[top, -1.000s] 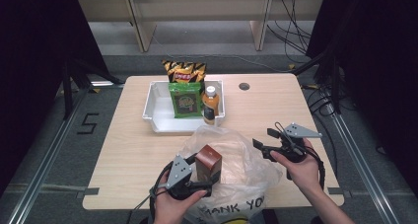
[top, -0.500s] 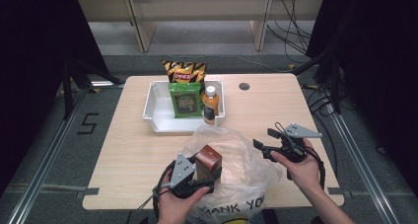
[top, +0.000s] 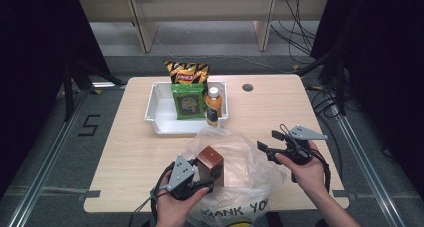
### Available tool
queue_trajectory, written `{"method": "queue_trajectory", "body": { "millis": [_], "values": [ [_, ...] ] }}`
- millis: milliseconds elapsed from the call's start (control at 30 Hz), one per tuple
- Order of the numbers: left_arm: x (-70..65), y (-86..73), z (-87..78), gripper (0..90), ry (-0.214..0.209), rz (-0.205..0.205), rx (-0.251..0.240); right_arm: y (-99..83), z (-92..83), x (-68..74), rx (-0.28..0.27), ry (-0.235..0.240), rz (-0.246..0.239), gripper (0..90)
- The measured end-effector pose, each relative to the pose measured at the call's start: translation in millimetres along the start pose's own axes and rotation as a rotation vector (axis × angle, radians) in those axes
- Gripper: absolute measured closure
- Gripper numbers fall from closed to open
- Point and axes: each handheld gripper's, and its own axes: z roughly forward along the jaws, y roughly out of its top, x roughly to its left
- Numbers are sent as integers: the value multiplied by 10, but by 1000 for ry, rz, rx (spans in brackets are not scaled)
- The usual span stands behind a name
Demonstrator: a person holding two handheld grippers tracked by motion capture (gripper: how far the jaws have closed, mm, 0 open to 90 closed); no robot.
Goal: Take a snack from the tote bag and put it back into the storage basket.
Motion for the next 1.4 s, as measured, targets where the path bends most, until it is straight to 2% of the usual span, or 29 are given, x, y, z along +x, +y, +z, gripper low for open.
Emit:
{"method": "queue_trajectory", "body": {
  "millis": [133, 167, 200, 233, 333, 367, 500, 533, 633, 667, 700, 767, 800, 833, 1000, 1167, 1400],
  "values": [
    [-10, 53, -21, 368, -10, -2, -8, 5, -15, 10, 0, 19, 7, 286],
    [-9, 70, -26, 368, -12, -1, -13, 1, -13, 21, 9, -3, 19, 285],
    [-12, 87, -34, 368, -10, -7, -15, 5, -18, 7, 3, 20, -2, 286],
    [-7, 106, -40, 369, -13, -3, -19, 5, -17, 12, 3, 19, 4, 285],
    [3, 168, -66, 368, -8, -2, -19, 3, -17, 12, 0, 16, -2, 286],
    [2, 185, -70, 368, 0, -15, -30, 4, -18, 9, 3, 18, -1, 287],
    [32, 276, -125, 369, 9, -7, -36, 8, -4, 20, -5, 2, 19, 287],
    [38, 294, -129, 369, 9, -11, -48, 8, -1, 14, -3, 3, 12, 288],
    [66, 348, -153, 369, 23, -14, -45, 7, -1, 14, 1, 8, 7, 288],
    [77, 359, -159, 369, 25, -14, -46, 7, -3, 15, 2, 5, 7, 288],
    [85, 368, -160, 369, 28, -15, -49, 8, -8, 30, 8, 1, 32, 289],
    [99, 383, -159, 370, 26, -18, -55, 8, -4, 31, 1, 2, 34, 289],
    [103, 391, -162, 369, 27, -18, -56, 13, -23, 32, 16, -3, 35, 289],
    [105, 398, -166, 370, 30, -18, -55, 13, -16, 7, 5, 16, 7, 290],
    [121, 440, -184, 370, 30, -25, -64, 13, -14, -7, 1, 14, 0, 290],
    [143, 485, -209, 370, 41, -23, -68, 12, -20, 14, 11, 12, 20, 291],
    [173, 549, -245, 371, 48, -25, -76, 13, -18, 17, 11, 11, 20, 291]
  ]
}}
